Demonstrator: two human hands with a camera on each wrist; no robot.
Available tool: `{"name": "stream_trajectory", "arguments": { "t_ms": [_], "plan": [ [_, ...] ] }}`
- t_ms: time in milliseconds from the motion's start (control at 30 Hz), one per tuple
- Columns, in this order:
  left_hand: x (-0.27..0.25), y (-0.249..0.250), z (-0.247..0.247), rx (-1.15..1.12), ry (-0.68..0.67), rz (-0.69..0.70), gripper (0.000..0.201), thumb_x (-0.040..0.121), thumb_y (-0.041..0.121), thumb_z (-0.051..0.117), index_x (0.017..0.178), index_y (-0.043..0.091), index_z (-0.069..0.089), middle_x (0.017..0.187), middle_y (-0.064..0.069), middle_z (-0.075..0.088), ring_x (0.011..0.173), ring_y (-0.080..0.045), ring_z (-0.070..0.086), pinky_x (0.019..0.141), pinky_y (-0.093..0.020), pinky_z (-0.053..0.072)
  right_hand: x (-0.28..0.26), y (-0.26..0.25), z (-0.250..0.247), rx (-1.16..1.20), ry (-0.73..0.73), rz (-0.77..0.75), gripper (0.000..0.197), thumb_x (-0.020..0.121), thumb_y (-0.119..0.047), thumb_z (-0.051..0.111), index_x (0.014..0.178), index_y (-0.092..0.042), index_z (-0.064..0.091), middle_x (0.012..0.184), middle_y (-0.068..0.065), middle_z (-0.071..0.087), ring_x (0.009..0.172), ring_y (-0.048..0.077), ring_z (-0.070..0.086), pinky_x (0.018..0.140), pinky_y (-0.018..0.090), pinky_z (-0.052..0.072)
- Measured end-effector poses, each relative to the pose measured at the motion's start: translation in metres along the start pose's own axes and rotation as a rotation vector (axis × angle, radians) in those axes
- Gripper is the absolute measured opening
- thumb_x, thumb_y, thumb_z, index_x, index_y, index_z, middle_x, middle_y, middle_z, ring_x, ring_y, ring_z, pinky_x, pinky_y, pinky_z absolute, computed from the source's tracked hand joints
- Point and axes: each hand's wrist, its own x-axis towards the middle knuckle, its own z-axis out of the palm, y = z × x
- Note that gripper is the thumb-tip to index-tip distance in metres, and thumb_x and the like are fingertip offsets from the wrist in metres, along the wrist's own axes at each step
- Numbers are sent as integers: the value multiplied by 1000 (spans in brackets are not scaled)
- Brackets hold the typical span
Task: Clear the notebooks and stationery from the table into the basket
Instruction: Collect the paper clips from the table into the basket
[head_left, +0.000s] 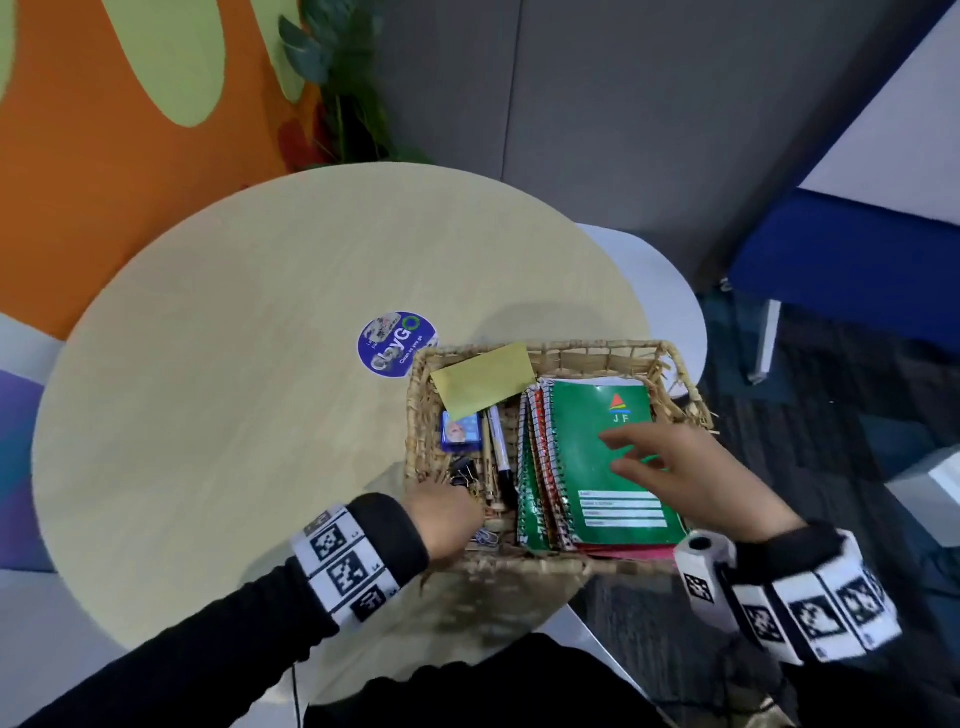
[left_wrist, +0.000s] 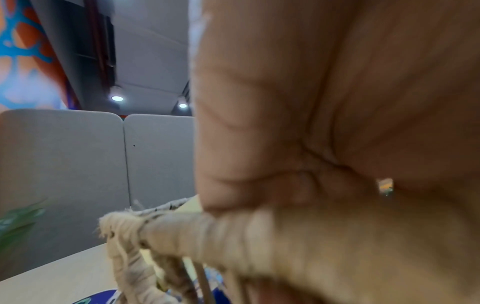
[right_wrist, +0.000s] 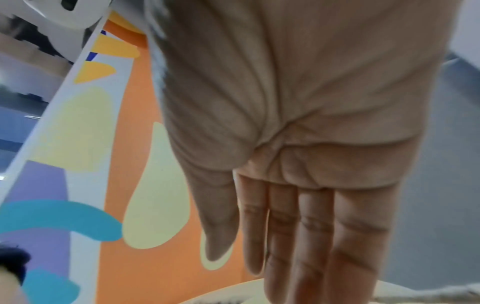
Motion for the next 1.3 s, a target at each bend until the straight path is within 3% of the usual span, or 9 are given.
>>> {"name": "stream_trajectory", "arguments": {
  "t_ms": [100, 167, 233, 333, 500, 667, 900, 1133, 1300],
  "plan": [
    [2, -2, 0, -64, 34, -58, 20, 95, -8, 41, 83, 0, 55, 61, -6, 44, 66, -27, 54, 73, -31, 52, -21, 17, 4, 72, 80, 63, 30, 87, -17, 64, 117, -17, 66, 108, -9, 69, 87, -4, 64, 77, 3, 45],
    [-1, -9, -3, -242, 230, -79, 26, 94, -1, 42, 103, 5, 66, 91, -9, 68, 88, -27, 66, 88, -39, 57, -33, 28, 8, 101, 245, 101, 27, 86, -15, 65, 113, -16, 68, 104, -6, 71, 89, 2, 64, 76, 1, 43],
    [-3, -21, -4, -433, 529, -145, 37, 95, 9, 43, 126, 16, 61, 129, -4, 64, 116, -23, 61, 102, -41, 51, -44, 38, 14, 111, 498, 171, 25, 86, -14, 65, 110, -13, 68, 105, 0, 71, 93, 10, 63, 73, 6, 42],
    [-3, -36, 4, -636, 850, -353, 49, 96, 17, 49, 145, 15, 42, 149, -5, 47, 137, -28, 42, 112, -44, 40, -54, 59, 25, 117, 677, 400, 33, 89, -18, 60, 121, -7, 60, 120, 14, 62, 110, 27, 57, 91, 29, 41],
    [-5, -37, 20, -782, 689, -692, 44, 103, 31, 35, 141, 9, 40, 136, -15, 54, 123, -34, 50, 98, -46, 42, -57, 92, 54, 152, 378, 723, 50, 93, -41, 48, 124, -1, 51, 121, 27, 59, 112, 40, 54, 94, 44, 44],
    [3, -28, 26, -722, 666, -644, 41, 105, 34, 30, 120, 2, 52, 105, -17, 69, 81, -30, 58, 70, -32, 44, -59, 94, 59, 147, 341, 785, 44, 95, -44, 39, 105, -6, 60, 106, 26, 65, 101, 41, 58, 83, 41, 44],
    [-6, -40, 32, -797, 895, -599, 20, 102, 17, 41, 100, 1, 52, 86, -19, 66, 79, -37, 63, 61, -31, 34, -57, 84, 54, 112, 387, 684, 28, 95, -31, 44, 89, -12, 63, 89, 19, 68, 85, 37, 60, 75, 40, 50],
    [-57, -73, 40, -908, 1083, -726, 14, 101, 20, 47, 93, 10, 52, 61, 7, 46, 57, -19, 50, 44, -14, 25, 2, 31, 14, 156, 356, 470, 29, 94, -29, 48, 75, -14, 64, 68, 8, 63, 67, 27, 56, 60, 34, 40],
    [-103, -111, 45, -979, 1245, -907, 17, 100, 20, 50, 89, 8, 55, 57, 1, 52, 51, -17, 47, 46, -27, 30, 86, -24, -5, 184, 322, 251, 35, 92, -27, 50, 63, -9, 58, 54, 12, 62, 54, 28, 57, 53, 30, 40]
  ]
}}
